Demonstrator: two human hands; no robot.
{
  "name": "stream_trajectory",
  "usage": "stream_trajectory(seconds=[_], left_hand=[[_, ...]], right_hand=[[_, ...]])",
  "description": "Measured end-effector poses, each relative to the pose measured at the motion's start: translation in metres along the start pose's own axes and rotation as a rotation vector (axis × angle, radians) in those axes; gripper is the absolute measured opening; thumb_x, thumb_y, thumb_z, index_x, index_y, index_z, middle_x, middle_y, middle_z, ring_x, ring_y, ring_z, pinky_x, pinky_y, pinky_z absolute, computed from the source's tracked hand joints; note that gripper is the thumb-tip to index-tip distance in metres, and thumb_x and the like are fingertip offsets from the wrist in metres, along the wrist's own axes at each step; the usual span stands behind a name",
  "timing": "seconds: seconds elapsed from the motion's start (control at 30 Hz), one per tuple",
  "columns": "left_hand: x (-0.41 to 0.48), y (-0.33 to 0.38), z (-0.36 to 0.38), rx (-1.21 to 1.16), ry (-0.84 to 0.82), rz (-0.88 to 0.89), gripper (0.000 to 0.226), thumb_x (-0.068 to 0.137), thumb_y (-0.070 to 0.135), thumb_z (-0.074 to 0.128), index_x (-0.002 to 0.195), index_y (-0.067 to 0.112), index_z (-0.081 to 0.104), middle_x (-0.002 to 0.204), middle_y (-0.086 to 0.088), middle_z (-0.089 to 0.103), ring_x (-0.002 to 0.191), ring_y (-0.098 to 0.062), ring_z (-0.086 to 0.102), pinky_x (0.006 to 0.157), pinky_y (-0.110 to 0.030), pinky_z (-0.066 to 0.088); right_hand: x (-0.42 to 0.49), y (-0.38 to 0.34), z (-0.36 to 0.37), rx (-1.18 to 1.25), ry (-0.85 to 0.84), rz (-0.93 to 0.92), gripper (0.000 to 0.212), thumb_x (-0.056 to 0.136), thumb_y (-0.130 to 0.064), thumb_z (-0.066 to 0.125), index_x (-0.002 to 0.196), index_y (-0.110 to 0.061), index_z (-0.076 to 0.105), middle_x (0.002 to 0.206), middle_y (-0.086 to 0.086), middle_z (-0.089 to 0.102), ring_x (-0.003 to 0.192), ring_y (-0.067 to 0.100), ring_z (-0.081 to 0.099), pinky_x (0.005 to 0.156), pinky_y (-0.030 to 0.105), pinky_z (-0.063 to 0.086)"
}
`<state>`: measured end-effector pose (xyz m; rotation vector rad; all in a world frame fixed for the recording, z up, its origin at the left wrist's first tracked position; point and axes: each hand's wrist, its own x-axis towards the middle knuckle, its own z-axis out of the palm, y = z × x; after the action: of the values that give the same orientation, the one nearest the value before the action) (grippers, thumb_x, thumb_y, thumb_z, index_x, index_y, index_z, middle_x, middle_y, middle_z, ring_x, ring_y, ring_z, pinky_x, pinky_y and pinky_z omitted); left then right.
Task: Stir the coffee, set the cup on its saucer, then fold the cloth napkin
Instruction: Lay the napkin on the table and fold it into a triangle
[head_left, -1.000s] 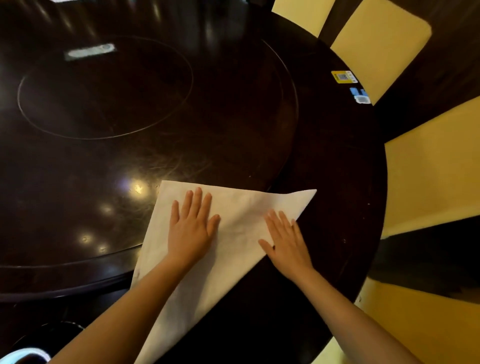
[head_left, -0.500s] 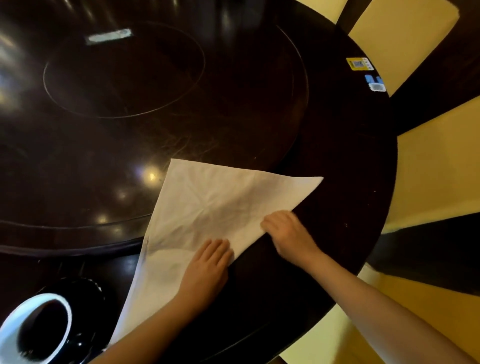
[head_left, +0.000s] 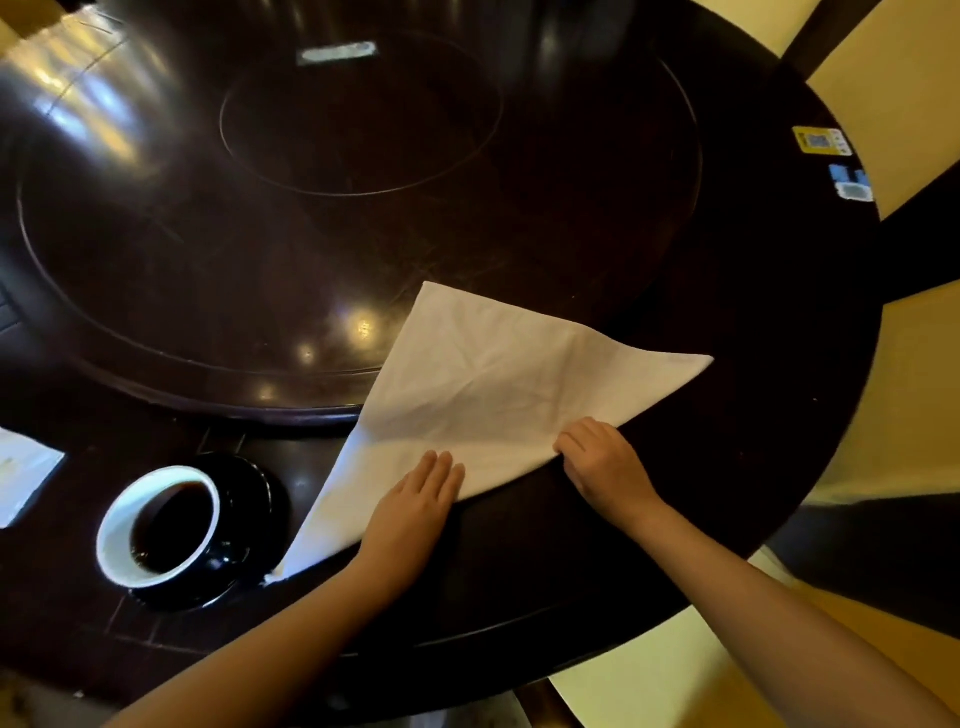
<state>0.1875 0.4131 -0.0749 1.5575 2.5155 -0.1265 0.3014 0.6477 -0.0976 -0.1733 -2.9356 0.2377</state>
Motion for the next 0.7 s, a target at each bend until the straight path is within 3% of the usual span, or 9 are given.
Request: stream_trajectory(seconds=[0.33,0.4,0.47,0.5,0.6,0.7], left_hand=[[-0.051,0.022,0.01,0.005,-0.046,0.128,0.068,0.035,0.015,0.09,0.1,0.006,0.072,0.102,-0.014,0.072,0.093,-0.027,0.069,0.054,-0.026,0.056],[-0.063,0.037,0.001,0.017,-0.104,0.144,0.065,0.052,0.017,0.085,0.112,0.002,0.064,0.114,-0.02,0.066,0.107,-0.033,0.063,0.065,-0.028,0.057],[-0.076,0.046,0.001,0.064,-0.145,0.179,0.06,0.082,0.012,0.061,0.135,-0.005,0.038,0.141,-0.028,0.039,0.132,-0.04,0.036,0.09,-0.036,0.049],[-0.083,0.048,0.001,0.082,-0.176,0.198,0.06,0.085,0.012,0.057,0.137,-0.006,0.032,0.144,-0.029,0.033,0.135,-0.041,0.031,0.093,-0.038,0.047],[-0.102,0.048,-0.003,0.028,-0.205,0.138,0.07,0.05,0.024,0.086,0.111,-0.002,0.064,0.112,-0.024,0.066,0.105,-0.036,0.063,0.062,-0.028,0.056],[-0.12,0.037,0.006,0.008,-0.177,0.19,0.069,0.06,0.02,0.081,0.121,-0.003,0.057,0.121,-0.025,0.06,0.113,-0.038,0.058,0.068,-0.032,0.057]], right_hand=[[-0.06,-0.008,-0.014,0.014,0.011,0.179,0.017,0.067,0.005,0.062,0.079,-0.007,0.057,0.08,0.01,0.06,0.074,0.031,0.058,0.068,0.041,0.052],[-0.072,-0.024,-0.017,-0.027,0.032,0.252,0.029,0.063,0.006,0.063,0.09,-0.006,0.061,0.092,0.011,0.063,0.086,0.033,0.061,0.084,0.042,0.052],[-0.083,-0.048,-0.013,-0.065,-0.006,0.242,0.047,0.063,-0.001,0.065,0.109,-0.007,0.06,0.113,0.011,0.063,0.107,0.032,0.059,0.101,0.041,0.042],[-0.088,-0.064,-0.01,-0.065,-0.05,0.205,0.055,0.064,-0.005,0.066,0.118,-0.008,0.056,0.123,0.01,0.06,0.117,0.03,0.055,0.107,0.04,0.035],[-0.101,-0.115,0.007,-0.062,-0.185,0.08,0.064,0.072,-0.019,0.064,0.134,-0.013,0.044,0.141,0.008,0.048,0.132,0.024,0.043,0.108,0.039,0.021],[-0.107,-0.15,0.018,-0.062,-0.207,0.136,0.055,0.087,-0.033,0.04,0.138,-0.015,0.037,0.148,0.007,0.038,0.138,0.023,0.032,0.118,0.039,0.02]])
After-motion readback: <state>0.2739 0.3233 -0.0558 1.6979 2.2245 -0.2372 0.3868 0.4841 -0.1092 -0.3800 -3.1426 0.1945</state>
